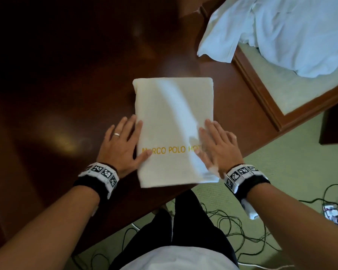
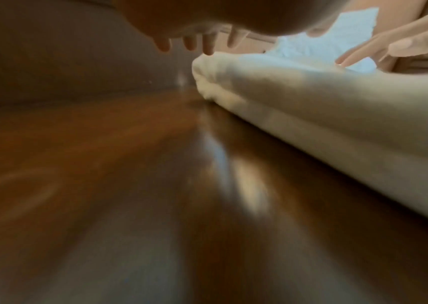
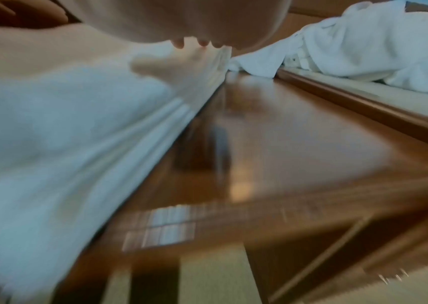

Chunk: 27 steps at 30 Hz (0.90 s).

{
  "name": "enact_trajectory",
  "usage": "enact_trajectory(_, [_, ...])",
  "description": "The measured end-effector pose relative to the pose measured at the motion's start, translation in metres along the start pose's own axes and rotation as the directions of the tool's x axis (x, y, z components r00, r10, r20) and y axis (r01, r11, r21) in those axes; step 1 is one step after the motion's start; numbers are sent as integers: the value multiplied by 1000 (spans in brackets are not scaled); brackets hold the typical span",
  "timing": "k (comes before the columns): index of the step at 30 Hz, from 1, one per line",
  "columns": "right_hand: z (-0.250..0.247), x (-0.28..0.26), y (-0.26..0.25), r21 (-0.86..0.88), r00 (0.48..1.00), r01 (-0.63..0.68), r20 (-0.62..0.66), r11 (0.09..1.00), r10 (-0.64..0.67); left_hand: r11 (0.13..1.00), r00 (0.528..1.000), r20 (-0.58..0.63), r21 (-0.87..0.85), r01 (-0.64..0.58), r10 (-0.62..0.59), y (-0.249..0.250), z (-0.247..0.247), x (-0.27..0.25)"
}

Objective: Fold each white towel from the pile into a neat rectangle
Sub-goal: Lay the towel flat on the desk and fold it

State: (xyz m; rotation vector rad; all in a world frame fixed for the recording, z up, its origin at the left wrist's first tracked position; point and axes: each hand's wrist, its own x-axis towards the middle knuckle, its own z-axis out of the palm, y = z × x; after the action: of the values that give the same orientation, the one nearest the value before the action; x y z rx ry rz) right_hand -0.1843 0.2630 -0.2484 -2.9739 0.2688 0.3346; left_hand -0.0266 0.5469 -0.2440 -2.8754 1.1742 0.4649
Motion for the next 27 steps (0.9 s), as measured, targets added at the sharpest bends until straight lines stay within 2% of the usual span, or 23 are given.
enact_trajectory(2, [-14, 27, 8, 29, 991, 7, -133, 1000, -3, 999, 998, -56, -35, 35, -37, -3, -16, 26])
enact_trajectory(5, [-32, 76, 3, 32, 971, 52, -234, 998, -43, 998, 992, -110, 36, -56, 60, 11, -34, 74])
enact_trajectory(8, [-35, 113, -3, -52, 985, 137, -103, 989, -142, 987, 996, -41, 141, -79, 85, 22, -37, 108])
enact_trajectory(11, [-26, 120, 17, -114, 991, 132, 38, 985, -128, 987, 998, 54, 158, -22, 14, 2, -27, 114])
enact_trajectory(14, [-22, 109, 36, -98, 998, 51, 35, 994, -48, 992, 995, 76, 115, 50, -59, -9, -23, 104])
enact_trajectory(16, [-25, 95, 33, -59, 1000, -26, -4, 998, 26, 985, 984, 62, 59, 161, -165, 0, -23, 94])
enact_trajectory(18, [-25, 78, 25, 21, 990, -133, -38, 991, 134, 947, 946, 61, -36, 320, -317, 15, -23, 80])
enact_trajectory(20, [-25, 56, 13, 129, 972, -230, -9, 965, 233, 901, 910, 75, -131, 415, -408, 29, -21, 58])
enact_trajectory(23, [-18, 26, -1, 301, 929, -371, 123, 879, 350, 839, 883, 120, -277, 468, -453, 47, -18, 26])
enact_trajectory(25, [-10, 13, -11, 363, 887, -462, 189, 809, 422, 787, 855, 192, -335, 519, -482, 55, -14, 13])
enact_trajectory(27, [-2, 4, -21, 421, 841, -539, 228, 729, 490, 692, 819, 249, -441, 571, -517, 61, -7, 6])
